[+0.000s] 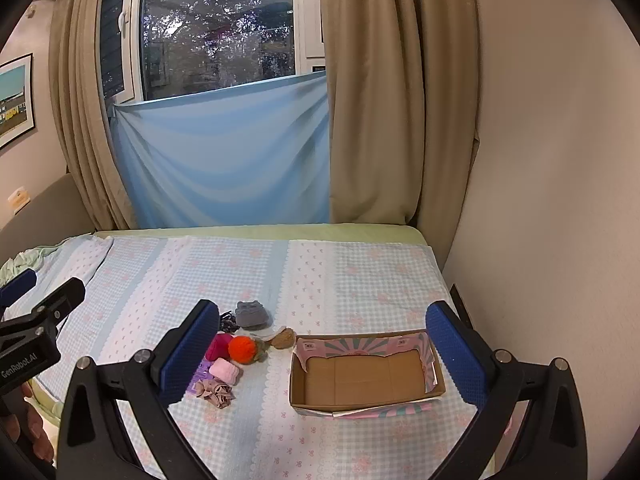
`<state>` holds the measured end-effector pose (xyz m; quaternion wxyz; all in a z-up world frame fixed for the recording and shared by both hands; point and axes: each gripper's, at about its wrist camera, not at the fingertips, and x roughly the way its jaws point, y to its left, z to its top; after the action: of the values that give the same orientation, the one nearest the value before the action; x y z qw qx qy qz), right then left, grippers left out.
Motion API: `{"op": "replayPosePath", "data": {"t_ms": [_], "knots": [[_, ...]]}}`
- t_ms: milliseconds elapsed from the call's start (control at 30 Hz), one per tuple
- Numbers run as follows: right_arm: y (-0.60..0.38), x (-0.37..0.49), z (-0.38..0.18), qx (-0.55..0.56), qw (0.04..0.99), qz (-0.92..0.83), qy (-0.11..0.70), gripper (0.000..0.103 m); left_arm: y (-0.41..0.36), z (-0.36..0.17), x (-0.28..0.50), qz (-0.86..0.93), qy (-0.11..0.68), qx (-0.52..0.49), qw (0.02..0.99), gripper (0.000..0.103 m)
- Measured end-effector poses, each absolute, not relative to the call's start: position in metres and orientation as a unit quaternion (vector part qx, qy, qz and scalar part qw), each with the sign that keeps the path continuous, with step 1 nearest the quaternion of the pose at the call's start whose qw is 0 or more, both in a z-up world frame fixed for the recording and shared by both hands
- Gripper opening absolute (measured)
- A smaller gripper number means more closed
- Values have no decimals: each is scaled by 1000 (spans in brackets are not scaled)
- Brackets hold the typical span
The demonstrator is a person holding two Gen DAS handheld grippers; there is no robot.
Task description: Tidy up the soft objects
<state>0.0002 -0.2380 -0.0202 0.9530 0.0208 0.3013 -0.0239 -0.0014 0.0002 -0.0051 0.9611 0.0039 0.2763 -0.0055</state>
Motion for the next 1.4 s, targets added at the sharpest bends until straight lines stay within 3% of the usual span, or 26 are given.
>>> {"op": "replayPosePath", "data": {"t_ms": [1400], "knots": [[-232,-2,-21,27,953,-25,301,103,7,-8,4,-11,277,5,961,103]]}}
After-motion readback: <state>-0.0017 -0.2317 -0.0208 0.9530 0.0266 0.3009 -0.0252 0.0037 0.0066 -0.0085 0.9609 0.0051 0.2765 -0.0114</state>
